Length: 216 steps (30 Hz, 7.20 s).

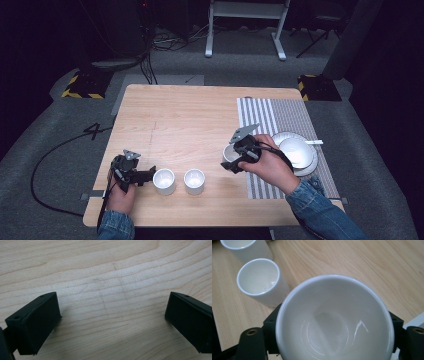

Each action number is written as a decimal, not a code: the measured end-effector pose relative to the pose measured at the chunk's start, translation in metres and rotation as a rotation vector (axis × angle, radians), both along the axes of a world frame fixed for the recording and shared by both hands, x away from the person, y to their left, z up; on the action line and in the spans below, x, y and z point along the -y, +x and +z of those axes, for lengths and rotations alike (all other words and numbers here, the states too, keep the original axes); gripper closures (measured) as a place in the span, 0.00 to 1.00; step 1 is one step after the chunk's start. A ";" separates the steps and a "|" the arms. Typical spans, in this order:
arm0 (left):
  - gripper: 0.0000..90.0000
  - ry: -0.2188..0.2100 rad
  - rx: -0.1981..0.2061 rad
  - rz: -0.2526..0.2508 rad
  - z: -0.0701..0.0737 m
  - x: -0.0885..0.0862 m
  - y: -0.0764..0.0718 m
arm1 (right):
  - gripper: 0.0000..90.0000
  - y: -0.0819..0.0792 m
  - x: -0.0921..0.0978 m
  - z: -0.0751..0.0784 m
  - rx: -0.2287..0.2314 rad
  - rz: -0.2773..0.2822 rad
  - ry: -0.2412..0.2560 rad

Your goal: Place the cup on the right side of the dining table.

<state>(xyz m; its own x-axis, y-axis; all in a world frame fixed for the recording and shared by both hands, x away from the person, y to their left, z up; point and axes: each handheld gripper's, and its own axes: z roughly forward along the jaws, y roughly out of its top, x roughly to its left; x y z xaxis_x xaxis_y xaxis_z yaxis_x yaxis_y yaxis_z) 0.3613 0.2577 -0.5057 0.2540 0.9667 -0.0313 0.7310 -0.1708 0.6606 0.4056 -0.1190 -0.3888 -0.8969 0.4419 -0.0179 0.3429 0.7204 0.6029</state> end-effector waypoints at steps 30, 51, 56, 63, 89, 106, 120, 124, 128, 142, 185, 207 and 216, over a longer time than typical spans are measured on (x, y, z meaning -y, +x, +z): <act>0.00 -0.001 0.001 0.001 0.000 0.000 0.000 | 0.30 0.076 0.024 0.055 0.053 -0.159 0.047; 0.00 -0.001 0.001 0.001 0.000 0.000 0.000 | 0.30 0.153 0.072 0.049 0.075 -0.407 0.044; 0.00 -0.001 0.001 0.001 0.000 0.000 0.000 | 0.30 0.170 0.088 0.039 0.062 -0.461 0.059; 0.00 -0.001 0.001 0.001 0.000 0.000 0.000 | 0.30 0.188 0.099 0.021 0.063 -0.513 0.051; 0.00 -0.001 0.000 0.001 0.000 0.000 0.000 | 0.30 0.207 0.115 -0.041 -0.011 -0.568 0.001; 0.00 -0.001 0.001 0.001 0.000 0.000 0.000 | 0.30 0.205 0.110 -0.062 -0.049 -0.550 -0.032; 0.00 -0.001 0.001 0.001 0.000 0.000 0.000 | 0.30 0.202 0.115 -0.067 -0.061 -0.561 -0.047; 0.00 -0.001 0.001 0.001 0.000 0.000 0.000 | 0.30 0.202 0.114 -0.067 -0.062 -0.562 -0.053; 0.00 -0.001 0.000 0.001 0.000 0.000 0.000 | 0.27 0.202 0.115 -0.064 -0.053 -0.569 -0.030; 0.00 -0.001 0.001 0.001 0.000 0.000 0.000 | 0.23 0.191 0.109 -0.029 0.027 -0.571 -0.053; 0.00 -0.001 0.000 0.001 0.000 0.000 0.000 | 0.24 0.084 0.088 0.044 0.121 -0.327 0.070; 0.00 -0.001 0.001 0.001 0.000 0.000 0.000 | 0.24 0.035 0.110 0.045 0.092 -0.287 0.099; 0.00 -0.001 0.001 0.001 0.000 0.000 0.000 | 0.24 0.013 0.116 0.036 0.071 -0.261 0.076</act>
